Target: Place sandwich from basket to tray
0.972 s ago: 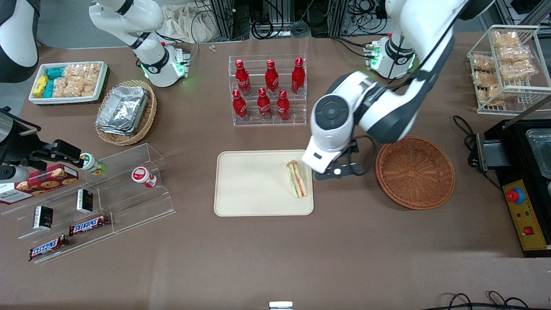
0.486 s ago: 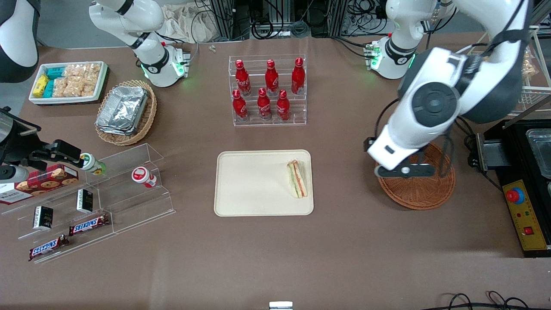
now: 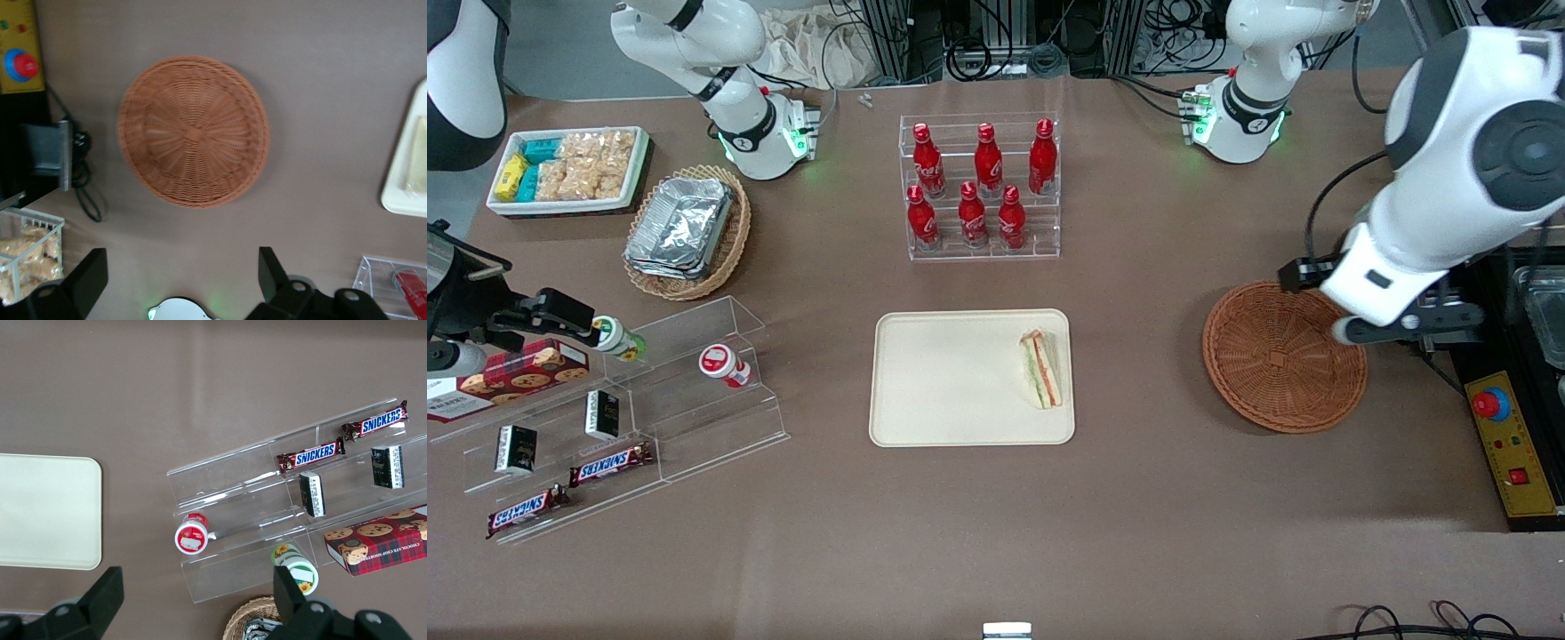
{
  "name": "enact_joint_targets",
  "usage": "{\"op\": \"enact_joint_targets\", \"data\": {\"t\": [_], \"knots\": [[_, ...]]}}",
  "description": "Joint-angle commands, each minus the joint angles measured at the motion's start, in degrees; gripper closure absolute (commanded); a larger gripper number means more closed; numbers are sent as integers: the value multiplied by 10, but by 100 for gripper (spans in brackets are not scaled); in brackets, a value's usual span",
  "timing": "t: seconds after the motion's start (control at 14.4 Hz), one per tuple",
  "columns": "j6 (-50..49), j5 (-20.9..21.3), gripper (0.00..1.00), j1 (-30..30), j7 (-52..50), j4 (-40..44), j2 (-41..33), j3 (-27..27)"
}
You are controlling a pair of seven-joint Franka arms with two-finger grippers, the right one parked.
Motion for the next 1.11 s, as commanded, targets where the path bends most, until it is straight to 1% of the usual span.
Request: {"op": "enact_joint_targets", "data": {"t": [0.0, 0.07, 0.14, 0.21, 0.35, 0.56, 0.83, 0.9, 0.97, 1.04], "knots": [[-5, -14, 0, 33, 7, -5, -11, -3], [-2, -15, 0, 34, 6, -6, -9, -2], [-4, -3, 0, 32, 5, -6, -8, -3], [-4, -8, 0, 34, 7, -6, -9, -1], [-1, -14, 0, 56, 8, -6, -9, -1], [4, -14, 0, 58, 14, -7, -8, -1], [7, -21, 0, 58, 59, -8, -12, 8], [7, -30, 0, 42, 66, -8, -13, 41], [7, -45, 0, 0, 78, -7, -16, 90], [7, -61, 0, -41, 92, -8, -23, 151]]}}
